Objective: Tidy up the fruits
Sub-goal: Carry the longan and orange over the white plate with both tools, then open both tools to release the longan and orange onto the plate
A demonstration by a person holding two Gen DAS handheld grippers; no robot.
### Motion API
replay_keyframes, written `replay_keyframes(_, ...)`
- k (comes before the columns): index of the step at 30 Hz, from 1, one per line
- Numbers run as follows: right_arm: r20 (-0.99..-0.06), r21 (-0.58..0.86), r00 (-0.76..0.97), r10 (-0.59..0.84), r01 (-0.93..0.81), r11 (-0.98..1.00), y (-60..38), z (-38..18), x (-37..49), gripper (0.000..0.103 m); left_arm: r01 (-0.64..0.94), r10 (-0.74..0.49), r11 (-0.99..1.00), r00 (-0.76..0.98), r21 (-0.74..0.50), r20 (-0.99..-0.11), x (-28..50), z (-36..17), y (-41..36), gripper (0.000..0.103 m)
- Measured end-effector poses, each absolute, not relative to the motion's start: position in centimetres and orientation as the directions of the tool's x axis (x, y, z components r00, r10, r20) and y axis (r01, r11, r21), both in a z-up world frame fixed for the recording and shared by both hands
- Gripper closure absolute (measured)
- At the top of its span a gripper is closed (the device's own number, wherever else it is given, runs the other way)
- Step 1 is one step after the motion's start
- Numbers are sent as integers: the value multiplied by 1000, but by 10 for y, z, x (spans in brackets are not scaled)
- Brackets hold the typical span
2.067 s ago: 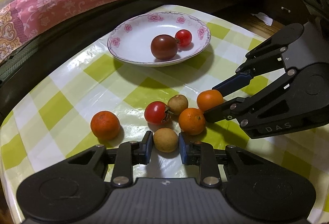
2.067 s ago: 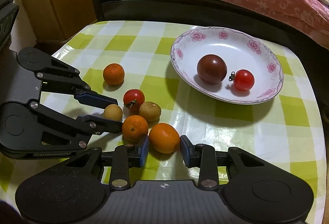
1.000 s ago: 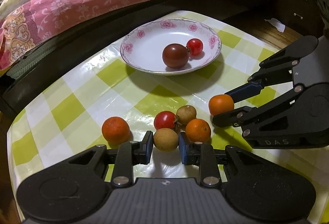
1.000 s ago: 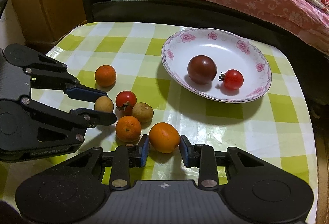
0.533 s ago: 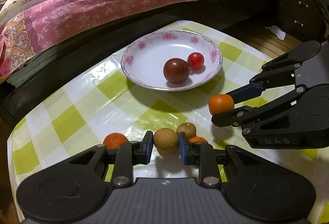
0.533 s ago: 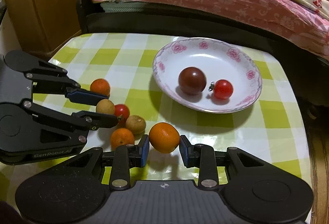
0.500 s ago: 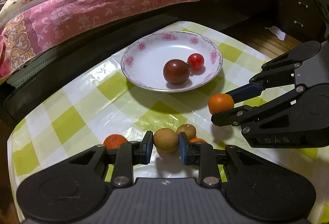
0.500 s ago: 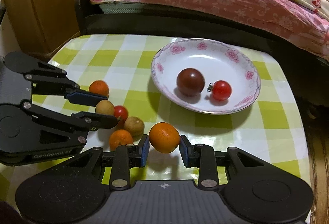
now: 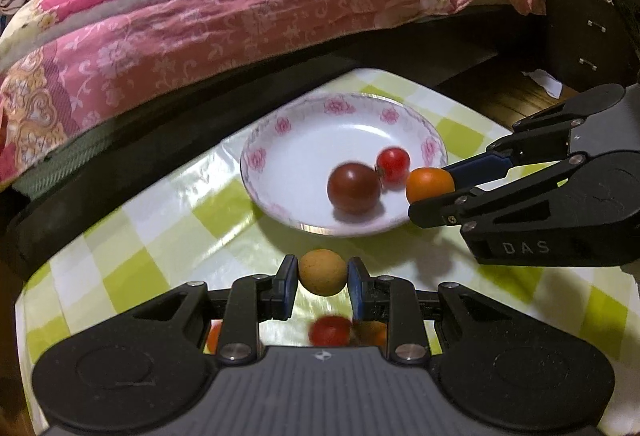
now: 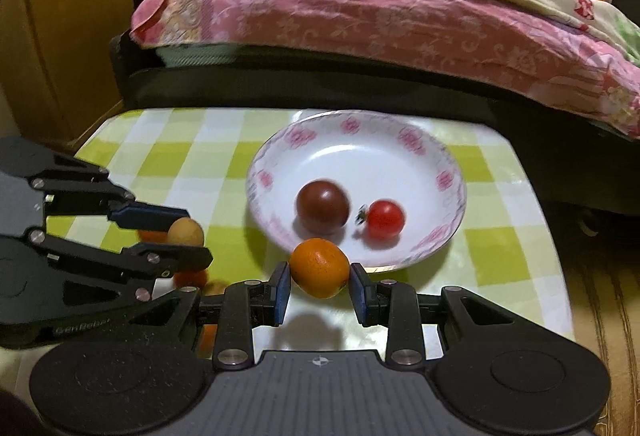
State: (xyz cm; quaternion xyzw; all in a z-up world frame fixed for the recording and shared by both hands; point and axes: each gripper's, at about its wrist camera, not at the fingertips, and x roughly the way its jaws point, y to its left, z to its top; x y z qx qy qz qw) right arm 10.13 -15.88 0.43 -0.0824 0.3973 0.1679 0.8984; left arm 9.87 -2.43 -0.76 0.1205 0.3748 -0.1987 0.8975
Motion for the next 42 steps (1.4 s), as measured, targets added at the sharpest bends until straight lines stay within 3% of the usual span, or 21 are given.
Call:
replay_keyframes(32,-749,-34,634,193,-327,944,-172,-22,150,74,447,-243,888,653,106,-717,151,-24,-50,68)
replay_keyframes(42,-738,-36,648,188,-316,948,-174,-18,150,66,434,-248,896,662,91,-708,151,-18,-47,66)
